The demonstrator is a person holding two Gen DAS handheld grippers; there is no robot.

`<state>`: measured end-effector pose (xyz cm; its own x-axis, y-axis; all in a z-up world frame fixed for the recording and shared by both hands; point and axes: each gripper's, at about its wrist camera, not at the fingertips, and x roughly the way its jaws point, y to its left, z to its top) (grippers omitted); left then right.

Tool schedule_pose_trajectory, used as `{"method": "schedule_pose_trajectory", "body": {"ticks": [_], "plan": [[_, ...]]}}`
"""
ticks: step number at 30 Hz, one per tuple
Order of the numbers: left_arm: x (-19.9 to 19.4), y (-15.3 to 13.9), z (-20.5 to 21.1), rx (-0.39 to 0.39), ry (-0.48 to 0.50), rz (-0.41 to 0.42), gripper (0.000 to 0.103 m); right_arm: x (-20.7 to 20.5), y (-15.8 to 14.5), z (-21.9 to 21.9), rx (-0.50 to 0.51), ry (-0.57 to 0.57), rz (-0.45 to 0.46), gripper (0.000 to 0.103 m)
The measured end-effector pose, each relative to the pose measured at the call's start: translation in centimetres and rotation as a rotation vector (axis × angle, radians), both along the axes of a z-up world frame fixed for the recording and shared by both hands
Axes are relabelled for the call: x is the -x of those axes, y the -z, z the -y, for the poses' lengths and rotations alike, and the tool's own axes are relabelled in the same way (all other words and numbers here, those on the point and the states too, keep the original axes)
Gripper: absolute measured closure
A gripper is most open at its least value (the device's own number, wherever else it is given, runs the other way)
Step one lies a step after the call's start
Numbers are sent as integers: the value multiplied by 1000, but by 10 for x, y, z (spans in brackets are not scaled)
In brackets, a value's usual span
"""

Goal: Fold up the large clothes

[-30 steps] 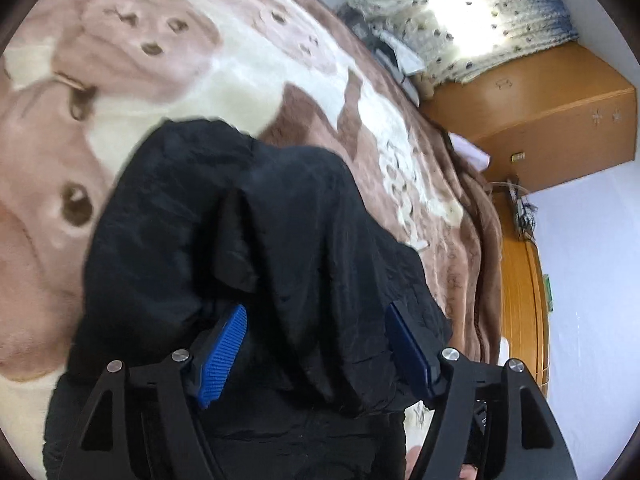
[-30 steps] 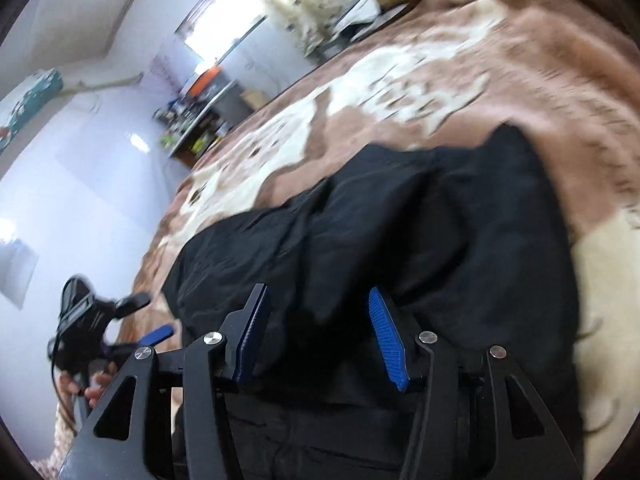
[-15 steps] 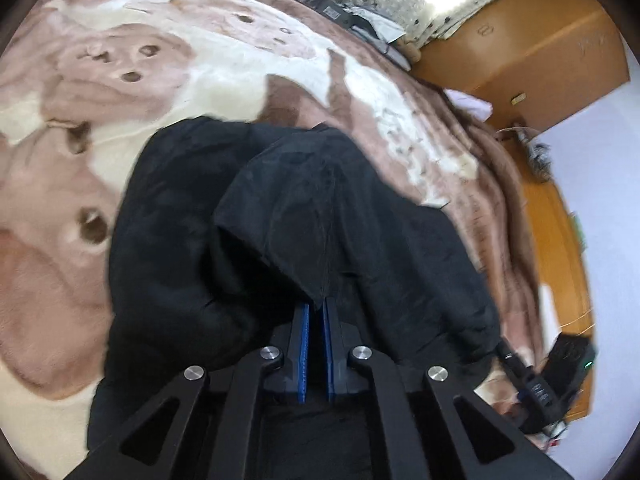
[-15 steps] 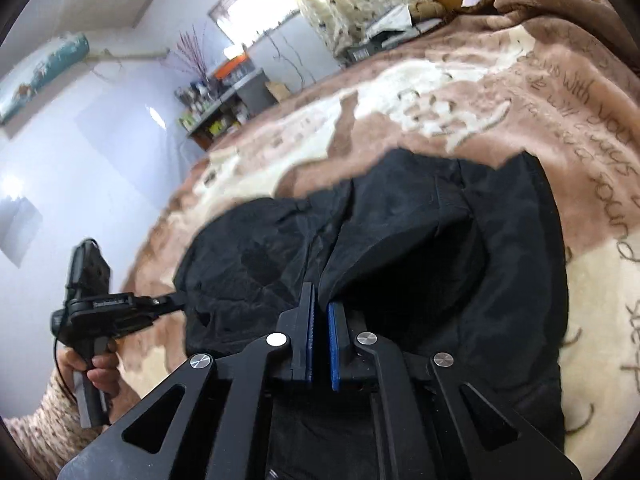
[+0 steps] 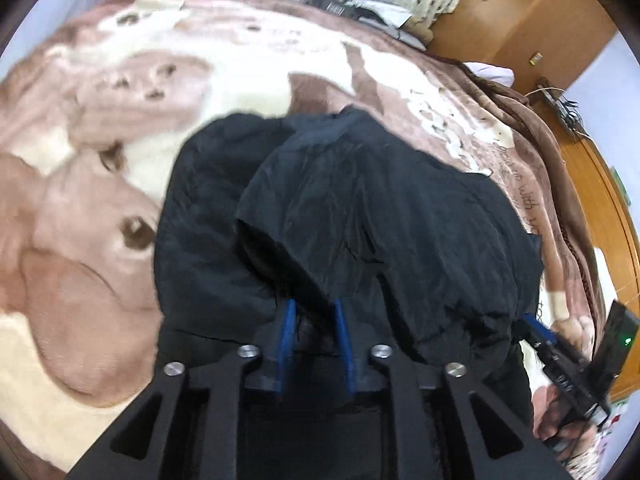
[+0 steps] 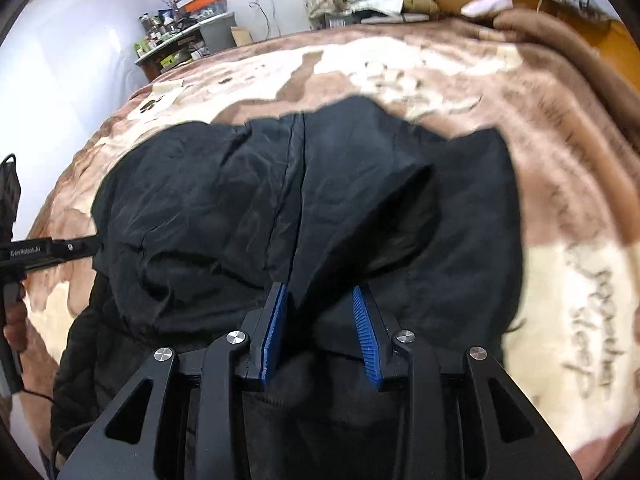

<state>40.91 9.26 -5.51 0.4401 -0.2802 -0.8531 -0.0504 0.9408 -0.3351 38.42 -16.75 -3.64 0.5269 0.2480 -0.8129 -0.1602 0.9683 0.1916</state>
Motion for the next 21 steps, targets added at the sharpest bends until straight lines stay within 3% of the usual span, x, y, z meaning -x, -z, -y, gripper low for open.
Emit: {"method": "schedule_pose_trajectory", "body": {"ticks": [2, 4, 6, 8, 9, 13, 15, 17, 21], "plan": [[11, -18, 0, -37, 6, 56, 41, 8, -19, 3, 16, -1, 52, 56], [17, -38, 4, -80, 8, 123, 32, 12, -37, 3, 55, 0, 125, 53], [14, -55, 16, -116, 38, 180, 30, 10, -52, -7, 136, -8, 192, 51], [3, -60, 33, -149, 64, 184, 23, 2, -60, -22, 193, -29, 231, 32], [-3, -59, 39, -150, 59, 185, 23, -4, -60, -28, 185, -42, 235, 31], [-24, -36, 66, -156, 77, 115, 23, -21, -45, -52, 180, -62, 215, 31], [-30, -21, 78, -238, 75, 134, 23, -33, -29, -61, 151, -72, 181, 31], [-38, 4, 83, -312, 82, 94, 23, -41, -12, -70, 172, -87, 146, 31], [-41, 31, 78, -317, 87, 92, 18, -47, 27, -67, 160, -98, 78, 31]]}}
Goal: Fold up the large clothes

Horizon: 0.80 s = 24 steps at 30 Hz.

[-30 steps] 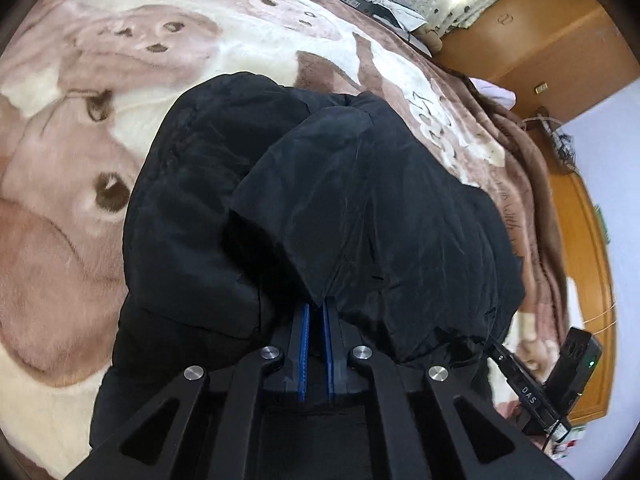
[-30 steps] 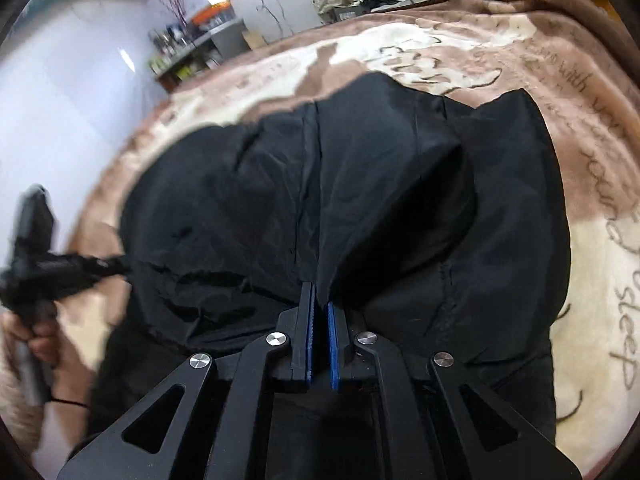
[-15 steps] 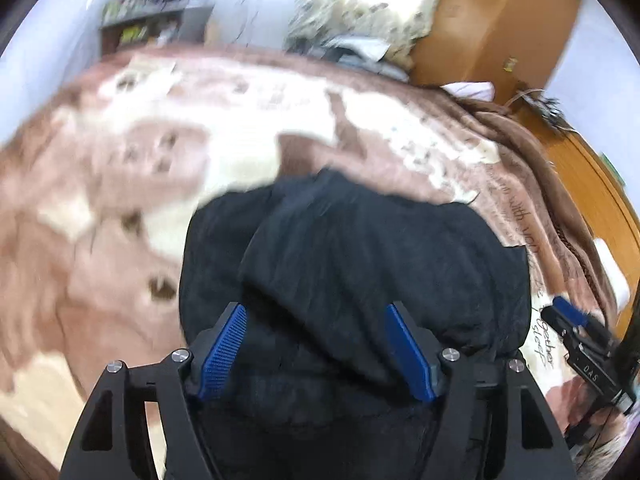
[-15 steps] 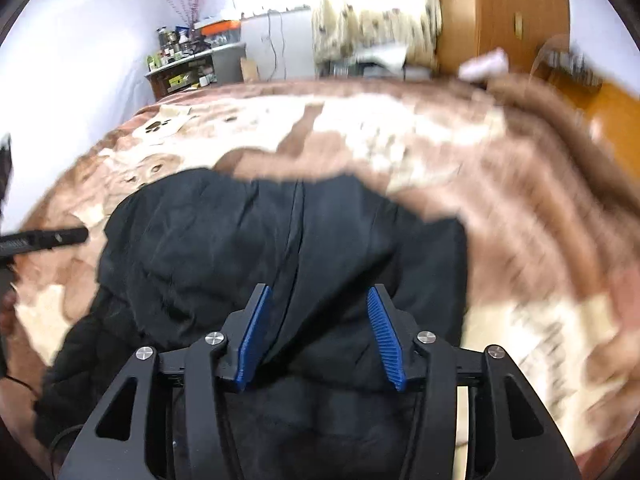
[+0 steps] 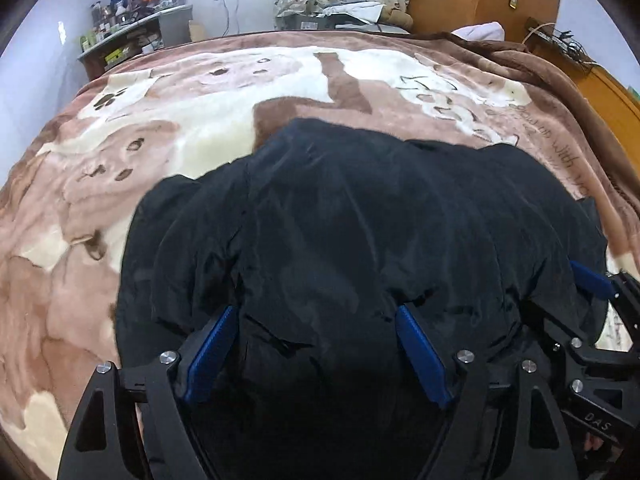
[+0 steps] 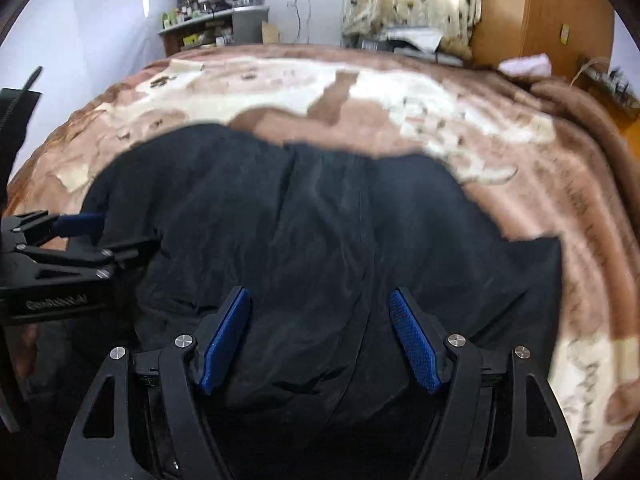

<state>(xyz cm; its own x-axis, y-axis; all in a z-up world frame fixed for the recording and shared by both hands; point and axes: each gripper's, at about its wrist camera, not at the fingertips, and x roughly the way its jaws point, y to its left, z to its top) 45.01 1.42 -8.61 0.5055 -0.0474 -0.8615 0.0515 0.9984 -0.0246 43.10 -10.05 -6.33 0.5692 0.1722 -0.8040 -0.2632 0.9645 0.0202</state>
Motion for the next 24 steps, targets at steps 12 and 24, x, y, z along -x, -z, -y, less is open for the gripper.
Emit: {"method": "schedule_pose_trajectory", "body": {"ticks": [12, 24], "plan": [[-12, 44, -5, 24, 3, -24, 11, -6, 43, -6, 60, -8, -32, 29], [-16, -15, -22, 25, -53, 77, 11, 3, -32, 24, -9, 60, 156, 29]]}}
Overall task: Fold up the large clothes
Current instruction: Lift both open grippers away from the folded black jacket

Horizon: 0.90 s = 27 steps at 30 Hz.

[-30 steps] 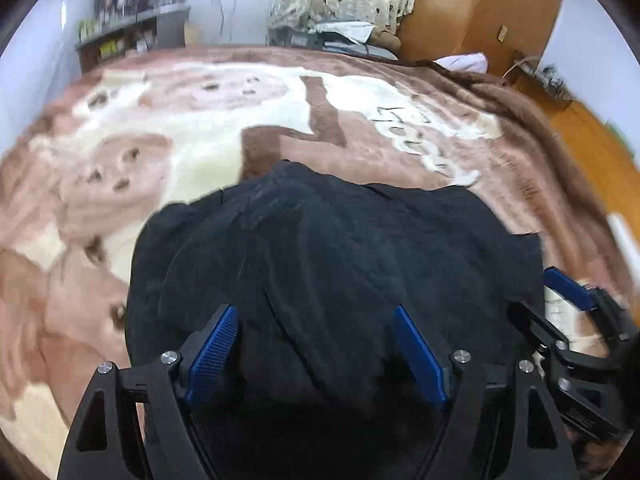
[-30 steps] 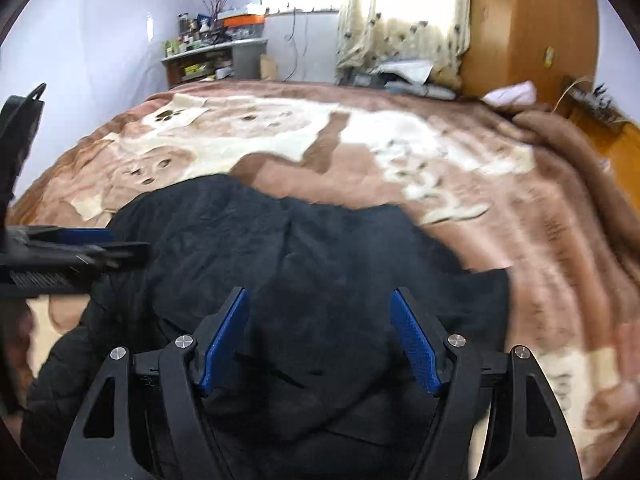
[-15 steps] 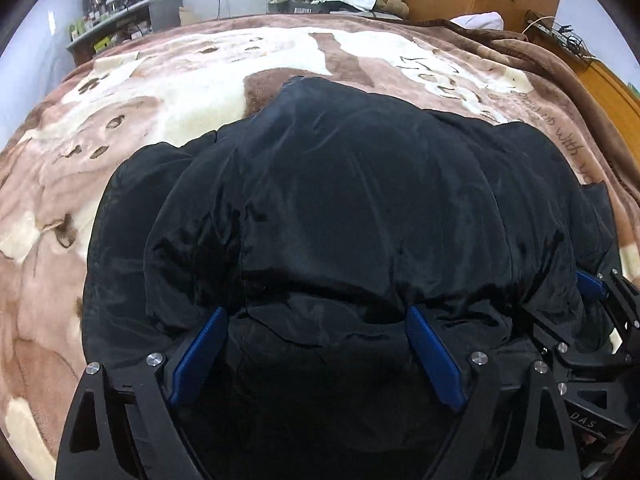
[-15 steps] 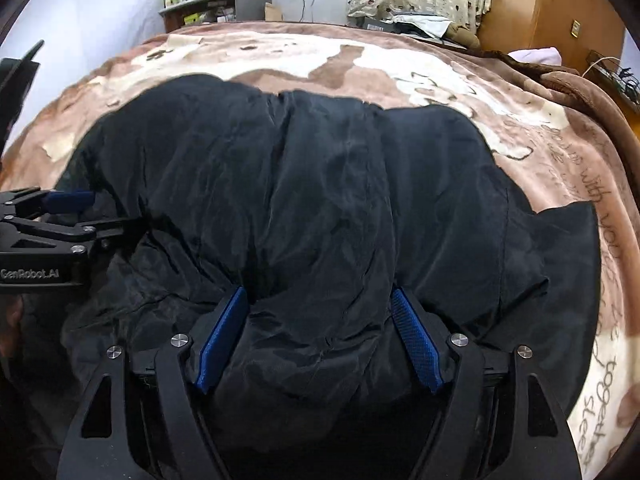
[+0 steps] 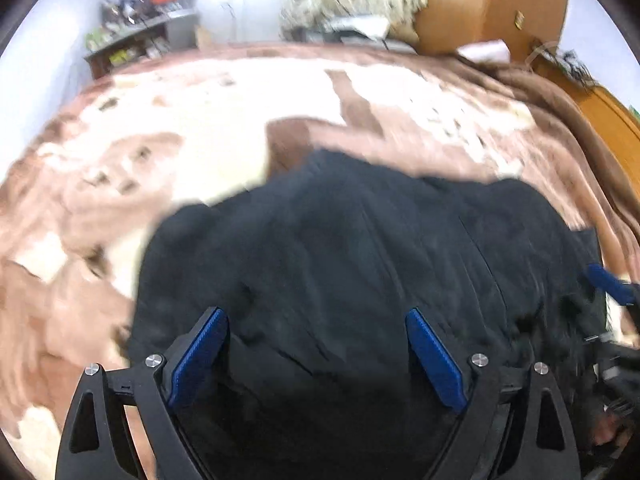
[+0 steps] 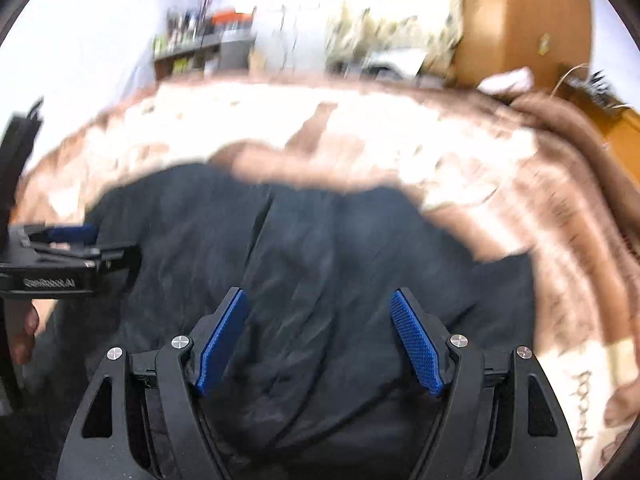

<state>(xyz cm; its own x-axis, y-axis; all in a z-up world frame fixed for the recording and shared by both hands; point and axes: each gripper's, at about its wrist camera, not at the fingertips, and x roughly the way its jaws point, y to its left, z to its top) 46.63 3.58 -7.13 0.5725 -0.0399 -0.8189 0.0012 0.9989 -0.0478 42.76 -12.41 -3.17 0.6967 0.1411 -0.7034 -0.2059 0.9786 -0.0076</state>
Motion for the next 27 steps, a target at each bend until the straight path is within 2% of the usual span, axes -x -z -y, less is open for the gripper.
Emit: {"method": "schedule_pose_trajectory", "body": {"ticks": [2, 4, 7, 12, 15, 22, 26, 27], "plan": [[-6, 4, -2, -4, -5, -19, 11, -9, -1, 9, 21, 42, -15, 29], [-11, 13, 3, -41, 5, -32, 11, -23, 16, 15, 54, 57, -79, 29], [-13, 27, 13, -111, 32, -21, 8, -31, 39, 14, 83, 53, -123, 29], [-19, 52, 10, -82, 22, -38, 4, -31, 65, 17, 66, 60, -141, 29], [-17, 59, 13, -111, 21, -31, 4, -34, 74, 20, 43, 62, -159, 29], [-19, 59, 13, -101, 7, -40, 3, -34, 74, 16, 67, 75, -144, 29], [-15, 32, 7, -62, 29, -54, 4, -37, 54, 16, 77, 79, -175, 29], [-11, 24, 3, -45, 37, -55, 4, -33, 40, 17, 70, 80, -163, 29]]}}
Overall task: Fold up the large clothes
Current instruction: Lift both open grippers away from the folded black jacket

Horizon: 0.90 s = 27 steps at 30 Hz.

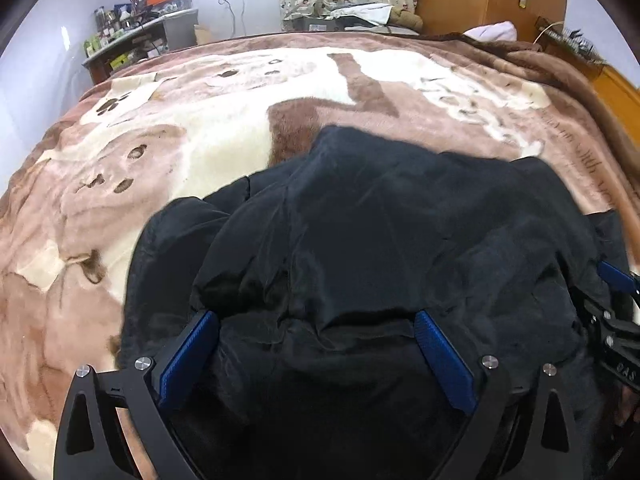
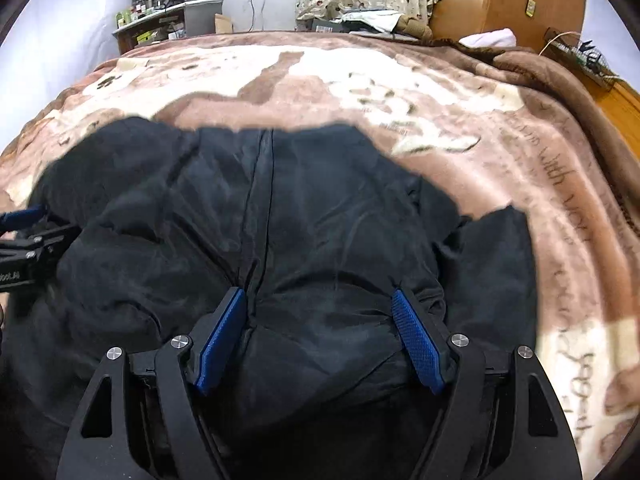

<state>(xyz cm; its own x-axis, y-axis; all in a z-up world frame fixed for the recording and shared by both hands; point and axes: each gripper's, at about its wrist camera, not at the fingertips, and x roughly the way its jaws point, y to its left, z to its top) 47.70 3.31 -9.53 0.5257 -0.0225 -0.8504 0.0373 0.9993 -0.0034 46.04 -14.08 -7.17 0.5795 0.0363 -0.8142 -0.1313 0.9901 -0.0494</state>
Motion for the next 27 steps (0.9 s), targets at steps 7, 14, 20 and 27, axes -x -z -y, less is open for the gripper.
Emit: {"method": "schedule_pose_trajectory", "body": {"ticks": [7, 14, 20, 27], "plan": [[56, -57, -31, 51, 15, 54, 4, 55, -74, 16, -127, 30, 108, 29], [138, -108, -90, 113, -49, 78, 4, 141, -136, 42, -158, 39, 188, 29], [219, -142, -132, 108, -87, 99, 4, 223, -188, 69, -154, 73, 265, 29], [293, -153, -157, 123, -91, 92, 4, 302, -224, 95, -107, 115, 310, 28]]}}
